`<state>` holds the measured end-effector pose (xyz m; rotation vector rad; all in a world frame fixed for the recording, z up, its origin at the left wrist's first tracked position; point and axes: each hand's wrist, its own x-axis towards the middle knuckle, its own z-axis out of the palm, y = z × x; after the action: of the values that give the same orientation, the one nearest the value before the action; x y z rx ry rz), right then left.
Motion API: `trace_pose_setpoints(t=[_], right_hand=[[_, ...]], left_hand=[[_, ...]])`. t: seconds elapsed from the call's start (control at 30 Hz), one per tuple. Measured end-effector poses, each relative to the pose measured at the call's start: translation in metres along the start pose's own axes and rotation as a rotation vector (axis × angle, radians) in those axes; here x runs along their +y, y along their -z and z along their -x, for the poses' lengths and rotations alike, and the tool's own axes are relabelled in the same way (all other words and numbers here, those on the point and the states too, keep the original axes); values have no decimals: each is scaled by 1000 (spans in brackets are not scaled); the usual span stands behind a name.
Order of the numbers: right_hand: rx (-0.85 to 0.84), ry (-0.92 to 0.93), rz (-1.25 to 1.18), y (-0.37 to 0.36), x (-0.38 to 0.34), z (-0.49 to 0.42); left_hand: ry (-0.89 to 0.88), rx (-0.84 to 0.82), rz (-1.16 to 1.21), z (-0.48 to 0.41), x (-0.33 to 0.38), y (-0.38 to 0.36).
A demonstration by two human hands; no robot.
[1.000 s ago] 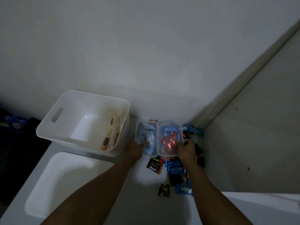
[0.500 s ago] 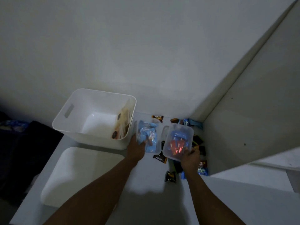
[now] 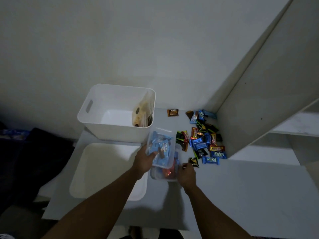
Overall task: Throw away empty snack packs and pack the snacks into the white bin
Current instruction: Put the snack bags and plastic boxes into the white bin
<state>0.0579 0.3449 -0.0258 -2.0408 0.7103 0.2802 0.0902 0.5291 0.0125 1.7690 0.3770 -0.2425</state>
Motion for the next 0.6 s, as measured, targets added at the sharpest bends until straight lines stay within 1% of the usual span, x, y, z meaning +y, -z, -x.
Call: trace_pose_setpoints(t=[0.13, 0.2, 0.27, 0.3, 0.37, 0.47, 0.6], right_hand=[[-99, -73, -60, -13, 9, 13], [-70, -42, -54, -15, 9, 19], [1, -27, -142, -10, -1, 28], [-9, -23, -192, -7, -6, 31], [-86, -10, -263, -5, -9, 35], [-75, 59, -208, -9, -2, 36], [-68, 63, -157, -10, 8, 37]], left_hand=[[70, -27, -35, 18, -25, 8], [60, -24, -96, 23, -34, 9], [56, -42, -109, 28, -40, 7], [54, -64, -116, 31, -40, 5], [51, -88, -144, 35, -39, 0], [58, -105, -202, 43, -31, -5], [91, -142, -254, 45, -30, -8]])
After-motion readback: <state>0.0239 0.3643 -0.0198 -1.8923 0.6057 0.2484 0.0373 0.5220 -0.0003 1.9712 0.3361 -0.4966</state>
